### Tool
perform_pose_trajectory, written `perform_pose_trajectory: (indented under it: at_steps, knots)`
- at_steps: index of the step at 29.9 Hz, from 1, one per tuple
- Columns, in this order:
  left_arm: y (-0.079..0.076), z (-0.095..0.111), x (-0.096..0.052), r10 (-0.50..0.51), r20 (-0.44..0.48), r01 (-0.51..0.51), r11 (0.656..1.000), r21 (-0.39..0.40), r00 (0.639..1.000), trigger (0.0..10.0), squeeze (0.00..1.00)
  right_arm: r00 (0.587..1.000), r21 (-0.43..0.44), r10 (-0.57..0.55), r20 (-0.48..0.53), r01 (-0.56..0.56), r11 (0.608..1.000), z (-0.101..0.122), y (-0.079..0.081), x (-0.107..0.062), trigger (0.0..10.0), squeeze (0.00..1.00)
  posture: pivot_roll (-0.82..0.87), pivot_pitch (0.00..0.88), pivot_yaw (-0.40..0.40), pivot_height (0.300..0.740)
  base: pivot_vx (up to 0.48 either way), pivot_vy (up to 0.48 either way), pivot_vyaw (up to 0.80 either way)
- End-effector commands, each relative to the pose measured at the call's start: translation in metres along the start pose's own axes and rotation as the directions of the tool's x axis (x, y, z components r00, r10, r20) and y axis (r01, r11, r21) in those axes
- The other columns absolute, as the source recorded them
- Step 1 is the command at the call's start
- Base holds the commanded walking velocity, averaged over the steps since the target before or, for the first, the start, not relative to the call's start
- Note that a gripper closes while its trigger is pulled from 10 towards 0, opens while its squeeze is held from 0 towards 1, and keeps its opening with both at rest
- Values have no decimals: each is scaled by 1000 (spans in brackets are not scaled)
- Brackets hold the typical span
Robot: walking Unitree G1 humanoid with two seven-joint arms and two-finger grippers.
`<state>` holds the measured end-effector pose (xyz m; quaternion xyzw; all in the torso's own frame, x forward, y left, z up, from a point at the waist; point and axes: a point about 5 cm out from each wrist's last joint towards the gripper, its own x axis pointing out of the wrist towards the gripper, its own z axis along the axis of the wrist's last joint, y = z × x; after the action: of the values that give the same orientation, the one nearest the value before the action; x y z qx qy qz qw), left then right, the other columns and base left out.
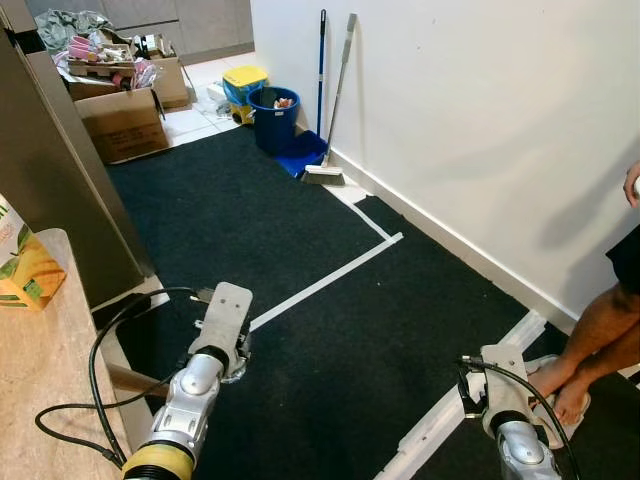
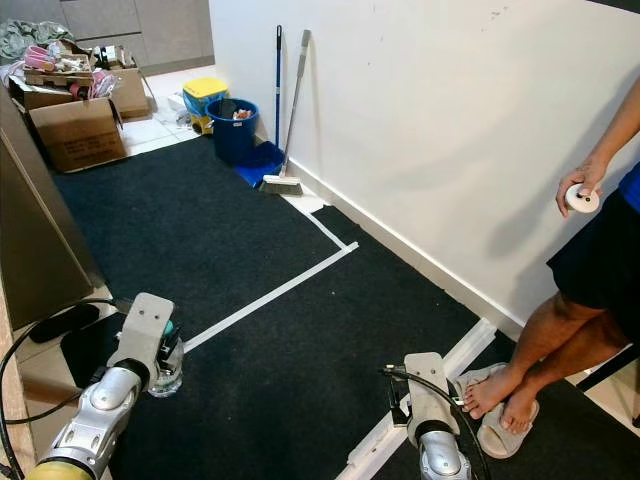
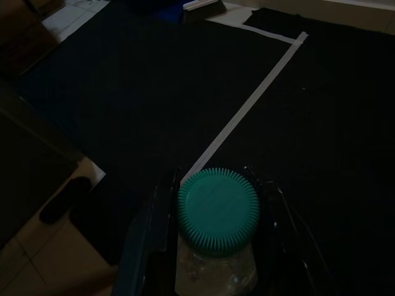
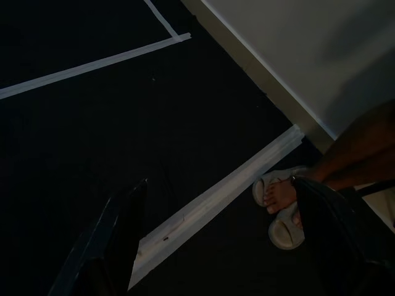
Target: Restocking fridge
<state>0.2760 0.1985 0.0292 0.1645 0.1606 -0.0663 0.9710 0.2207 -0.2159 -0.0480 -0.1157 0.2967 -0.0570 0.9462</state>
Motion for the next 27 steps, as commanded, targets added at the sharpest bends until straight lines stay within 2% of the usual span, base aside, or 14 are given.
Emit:
perform_pose_trajectory:
  at_steps: [1, 10, 17, 27]
  knots:
    - [-7, 4, 0, -22, 25, 21, 1000, 12, 999, 10000, 0, 1000, 1, -11, -17, 11, 1000, -5, -3, -1, 10000, 0, 107, 0, -67, 740, 0, 0, 0]
    - [0, 3, -1, -11, 23, 11, 1000, 12, 1000, 10000, 0, 1000, 2, -9, -14, 9, 1000, -4, -1, -1, 10000, 0, 108, 0, -64, 740, 0, 0, 0]
    - [6, 4, -4, -1, 29, 3, 998, -67, 1000, 10000, 0, 1000, 5, -8, -12, 8, 1000, -4, 0, -2, 10000, 0, 107, 0, -65, 740, 0, 0, 0]
    - [19, 11, -3, 6, 46, -3, 998, -65, 999, 10000, 0, 1000, 3, -8, -12, 8, 1000, -5, -1, -2, 10000, 0, 105, 0, -66, 740, 0, 0, 0]
